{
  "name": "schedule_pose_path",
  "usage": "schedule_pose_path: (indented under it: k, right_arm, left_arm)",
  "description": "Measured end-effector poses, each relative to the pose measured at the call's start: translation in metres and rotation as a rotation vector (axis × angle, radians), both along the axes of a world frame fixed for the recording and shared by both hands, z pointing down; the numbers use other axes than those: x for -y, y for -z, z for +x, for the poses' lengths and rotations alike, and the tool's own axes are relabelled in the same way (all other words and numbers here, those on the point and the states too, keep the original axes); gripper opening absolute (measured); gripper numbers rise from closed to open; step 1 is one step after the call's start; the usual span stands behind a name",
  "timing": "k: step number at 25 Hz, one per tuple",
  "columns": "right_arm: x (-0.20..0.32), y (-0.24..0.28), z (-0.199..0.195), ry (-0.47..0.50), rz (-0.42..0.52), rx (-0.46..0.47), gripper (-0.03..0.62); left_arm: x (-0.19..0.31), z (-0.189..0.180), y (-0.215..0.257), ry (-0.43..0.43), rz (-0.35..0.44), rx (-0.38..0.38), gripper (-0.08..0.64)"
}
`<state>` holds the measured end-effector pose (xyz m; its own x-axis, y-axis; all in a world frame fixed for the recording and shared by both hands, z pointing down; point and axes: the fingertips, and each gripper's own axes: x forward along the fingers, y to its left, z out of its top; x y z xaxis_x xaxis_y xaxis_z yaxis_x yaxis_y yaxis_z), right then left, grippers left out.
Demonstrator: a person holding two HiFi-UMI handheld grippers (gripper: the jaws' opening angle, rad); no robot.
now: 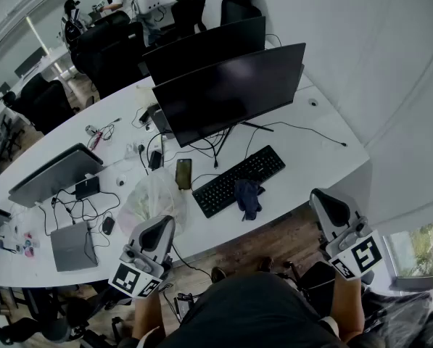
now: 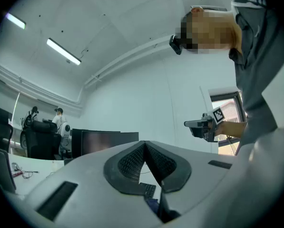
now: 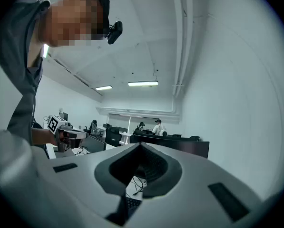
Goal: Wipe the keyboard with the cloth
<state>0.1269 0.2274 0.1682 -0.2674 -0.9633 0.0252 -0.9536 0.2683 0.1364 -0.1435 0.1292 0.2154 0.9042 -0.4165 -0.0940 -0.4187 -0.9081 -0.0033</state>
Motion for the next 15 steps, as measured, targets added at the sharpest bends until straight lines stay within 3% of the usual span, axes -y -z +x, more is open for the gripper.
schedule_pose_path:
  k: [7, 15]
  right_arm:
    - [-0.014, -0.018, 0.062, -0.004, -0.031, 0.056, 0.008]
    - [-0.031, -0.046, 0.102, 0.054, -0.061, 0.132, 0.009]
  left_arm:
    - [-0.006, 0.052, -0.003, 0.024, -0.075, -0.005, 0.003]
    - [-0.029, 0.107, -0.011, 0.016, -0.095, 0.104, 0.003]
